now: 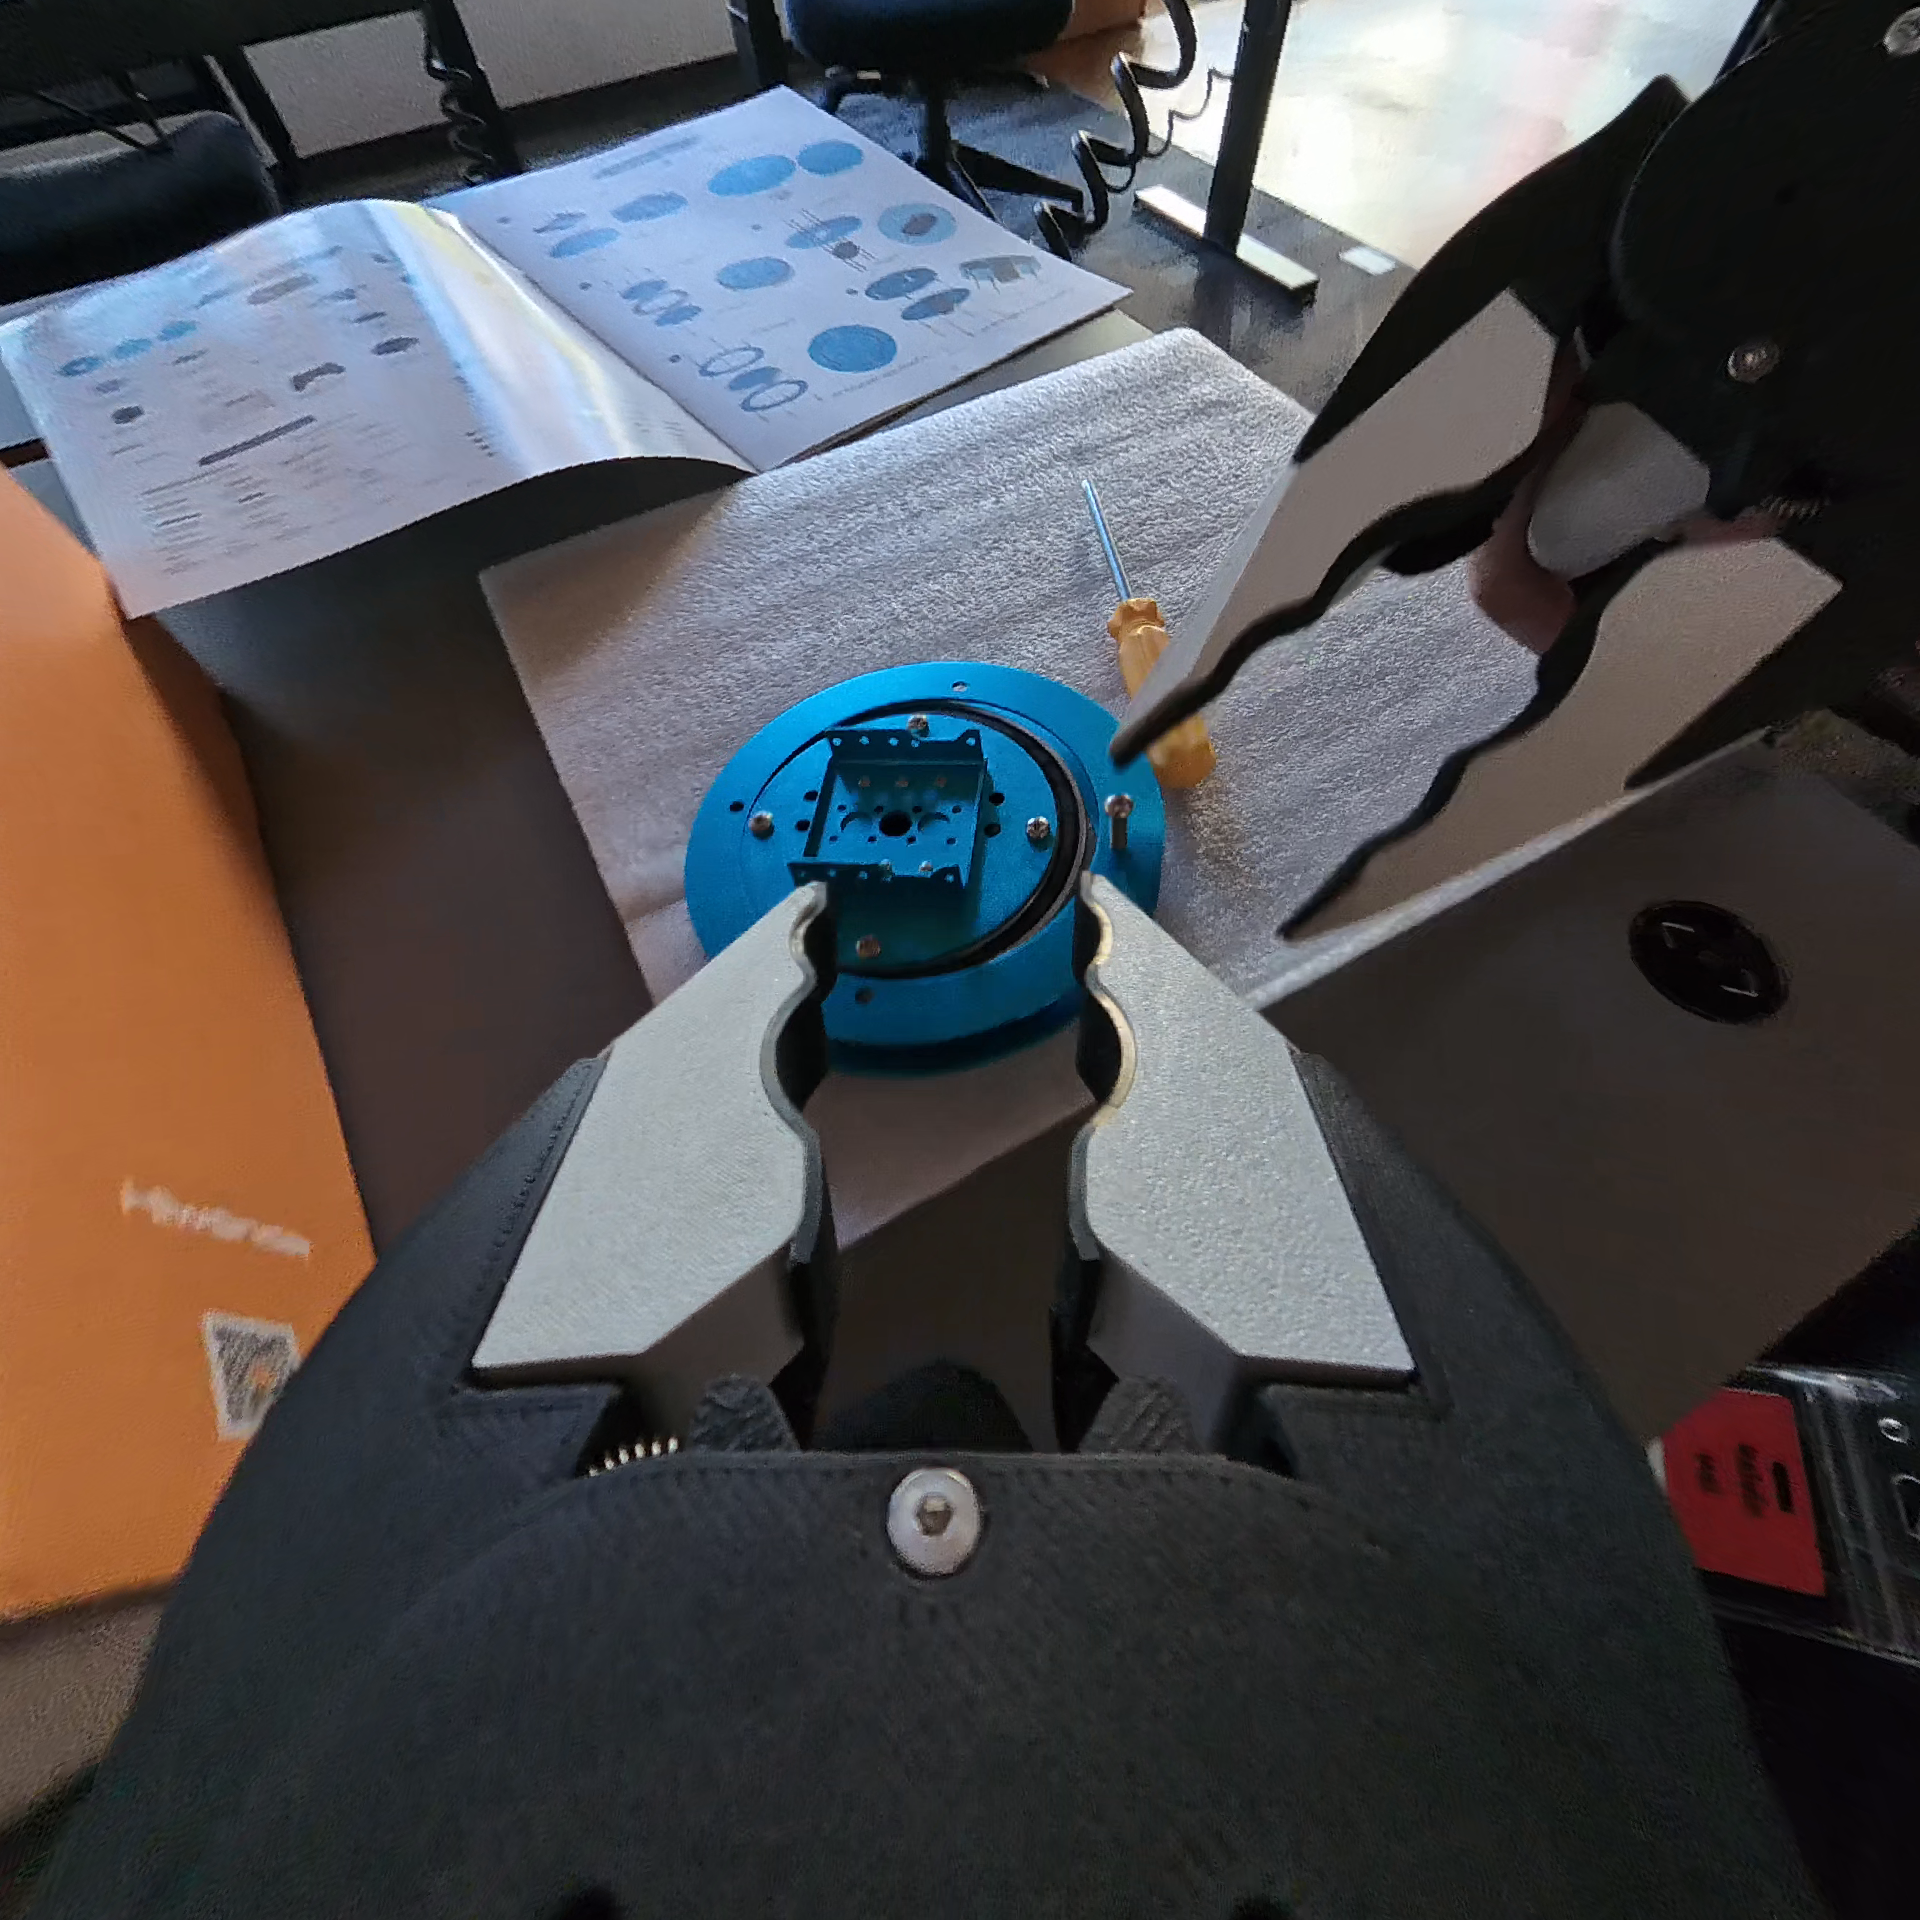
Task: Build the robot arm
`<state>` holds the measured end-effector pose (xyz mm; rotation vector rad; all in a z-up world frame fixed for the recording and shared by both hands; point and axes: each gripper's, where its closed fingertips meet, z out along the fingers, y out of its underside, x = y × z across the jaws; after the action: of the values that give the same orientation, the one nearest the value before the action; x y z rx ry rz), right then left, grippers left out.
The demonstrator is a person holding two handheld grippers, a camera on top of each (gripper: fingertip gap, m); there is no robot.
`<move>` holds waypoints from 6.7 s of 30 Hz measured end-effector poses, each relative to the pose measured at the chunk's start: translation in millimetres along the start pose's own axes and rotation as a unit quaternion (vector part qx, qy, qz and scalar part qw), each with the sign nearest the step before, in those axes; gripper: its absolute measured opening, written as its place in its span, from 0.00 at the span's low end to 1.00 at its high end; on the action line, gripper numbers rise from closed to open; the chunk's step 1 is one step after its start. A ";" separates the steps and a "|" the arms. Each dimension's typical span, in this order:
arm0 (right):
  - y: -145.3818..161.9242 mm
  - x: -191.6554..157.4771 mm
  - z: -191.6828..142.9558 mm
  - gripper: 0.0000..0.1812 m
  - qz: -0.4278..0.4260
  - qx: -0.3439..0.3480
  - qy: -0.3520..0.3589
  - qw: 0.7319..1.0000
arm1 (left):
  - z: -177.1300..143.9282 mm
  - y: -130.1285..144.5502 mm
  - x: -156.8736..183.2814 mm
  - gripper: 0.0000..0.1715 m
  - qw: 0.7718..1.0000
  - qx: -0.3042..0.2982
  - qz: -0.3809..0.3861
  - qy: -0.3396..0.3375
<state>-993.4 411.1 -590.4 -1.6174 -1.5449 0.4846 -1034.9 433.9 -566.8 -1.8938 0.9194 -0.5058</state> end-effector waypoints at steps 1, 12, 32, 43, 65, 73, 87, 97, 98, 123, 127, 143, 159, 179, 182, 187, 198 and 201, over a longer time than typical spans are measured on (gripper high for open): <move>-1.2 3.8 -7.2 0.28 0.009 0.016 0.013 1.000 | -7.1 1.8 -1.2 0.25 1.000 0.003 -0.006 -0.002; 11.2 22.7 -42.6 0.47 0.131 0.085 -0.072 0.985 | -58.6 23.4 -2.0 0.30 0.997 -0.013 -0.068 0.020; 29.1 50.4 32.8 0.63 0.010 -0.057 -0.259 0.964 | 0.2 20.0 -11.6 0.53 0.994 -0.089 -0.031 0.050; 25.1 54.7 36.2 0.57 -0.009 -0.002 -0.264 0.964 | 26.2 26.1 -13.2 0.61 0.985 -0.132 -0.046 0.102; -6.9 53.5 40.3 0.58 0.095 -0.025 -0.501 0.860 | 27.3 18.1 -17.2 0.56 0.993 -0.087 0.003 0.081; -4.3 54.8 43.5 0.61 0.073 -0.034 -0.489 0.868 | 29.0 21.1 -16.4 0.57 0.993 -0.096 0.022 0.069; 1.2 51.5 44.3 0.59 0.030 -0.033 -0.465 0.884 | 27.7 30.9 -9.9 0.62 0.990 -0.123 0.053 0.048; 2.4 47.4 41.1 0.61 0.000 -0.021 -0.437 0.899 | 31.2 32.6 -7.9 0.63 0.989 -0.131 0.071 0.024; -1.2 48.6 39.0 0.60 0.003 -0.012 -0.436 0.900 | 30.9 31.8 -7.6 0.63 0.989 -0.129 0.071 0.023; 4.7 50.3 39.2 0.56 -0.004 -0.034 -0.425 0.905 | 30.3 32.3 -5.5 0.64 0.990 -0.132 0.046 0.026; 7.5 47.4 42.2 0.58 -0.004 -0.034 -0.422 0.906 | 28.6 31.7 -3.6 0.61 0.990 -0.130 0.050 0.030; 10.5 70.0 26.3 0.28 0.292 -0.046 -0.351 0.888 | 11.8 19.1 -13.7 0.46 0.990 -0.107 -0.077 0.048; 0.4 11.3 -6.6 0.29 -0.006 0.047 -0.034 0.998 | 42.1 -4.4 -44.5 0.43 0.980 -0.090 -0.155 0.088; 4.6 -6.0 -16.9 0.22 0.321 0.040 0.108 0.940 | 38.2 -1.6 -48.5 0.23 0.961 -0.132 -0.215 0.110; 6.9 -2.2 -17.0 0.25 0.327 0.043 0.135 0.934 | 38.5 1.4 -47.3 0.29 0.953 -0.160 -0.230 0.116; 5.6 -1.2 -12.7 0.27 0.326 0.050 0.150 0.932 | 41.2 5.7 -48.7 0.24 0.942 -0.183 -0.253 0.120; 16.0 -1.0 -9.4 0.31 0.313 0.020 0.194 0.929 | 46.9 6.9 -49.0 0.19 0.932 -0.185 -0.282 0.133; 16.4 -2.0 -8.6 0.29 0.312 0.017 0.192 0.930 | 45.6 9.0 -48.1 0.19 0.930 -0.187 -0.287 0.134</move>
<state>-976.8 408.2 -598.5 -2.0251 -0.7129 0.4825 -1038.3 494.5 -594.7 -2.5006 0.6458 -1.0160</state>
